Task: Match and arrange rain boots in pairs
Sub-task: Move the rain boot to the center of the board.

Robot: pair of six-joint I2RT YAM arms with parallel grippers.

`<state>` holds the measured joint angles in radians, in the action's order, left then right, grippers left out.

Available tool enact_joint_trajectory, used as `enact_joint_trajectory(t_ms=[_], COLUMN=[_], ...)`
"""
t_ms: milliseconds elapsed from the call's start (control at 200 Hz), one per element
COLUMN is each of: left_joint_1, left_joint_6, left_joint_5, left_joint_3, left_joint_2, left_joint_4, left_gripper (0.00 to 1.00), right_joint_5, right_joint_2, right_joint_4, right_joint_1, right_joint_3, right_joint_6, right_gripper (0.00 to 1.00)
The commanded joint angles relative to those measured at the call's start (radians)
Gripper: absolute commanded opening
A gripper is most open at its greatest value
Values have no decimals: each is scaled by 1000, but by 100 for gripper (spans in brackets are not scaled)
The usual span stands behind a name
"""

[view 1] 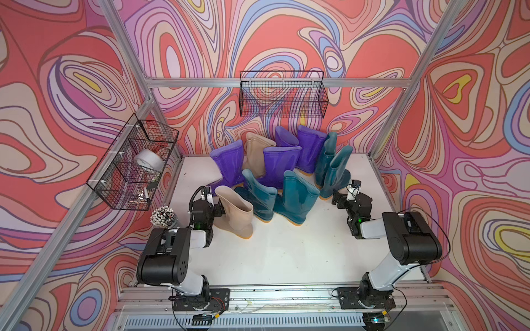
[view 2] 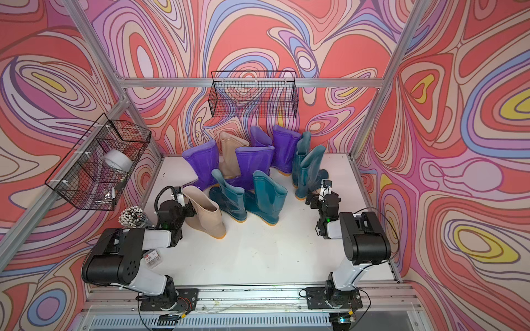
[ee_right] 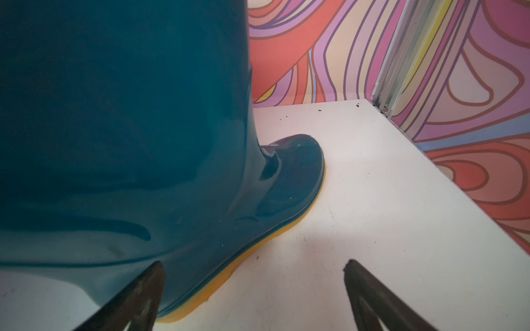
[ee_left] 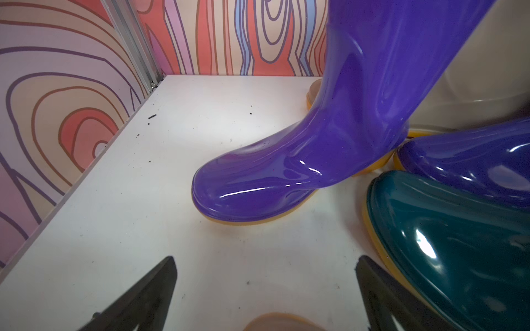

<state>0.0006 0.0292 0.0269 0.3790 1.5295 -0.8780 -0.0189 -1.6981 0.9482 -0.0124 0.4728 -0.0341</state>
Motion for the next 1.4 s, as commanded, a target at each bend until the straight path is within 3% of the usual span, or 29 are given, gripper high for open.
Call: enact_joint_trajectory(t_ms=[0,1132,1397], left_joint_1=[-5,-5,-5], left_joint_6=[-14,-12,12], left_joint_5=[-12,-14,54], left_joint_3=[5,6,3], left_joint_2=[9,10,3], left_joint_4=[7,5,3], left_gripper=[100,100,100], right_joint_5=[-1,5,2], right_joint_2=[-12,-13,-13], right_joint_4=[-11,-8,-8], right_joint_1=[2,0,1], right_joint_3=[5,1,1], right_joint_6=[5,6,6], right_gripper=[98,98,98])
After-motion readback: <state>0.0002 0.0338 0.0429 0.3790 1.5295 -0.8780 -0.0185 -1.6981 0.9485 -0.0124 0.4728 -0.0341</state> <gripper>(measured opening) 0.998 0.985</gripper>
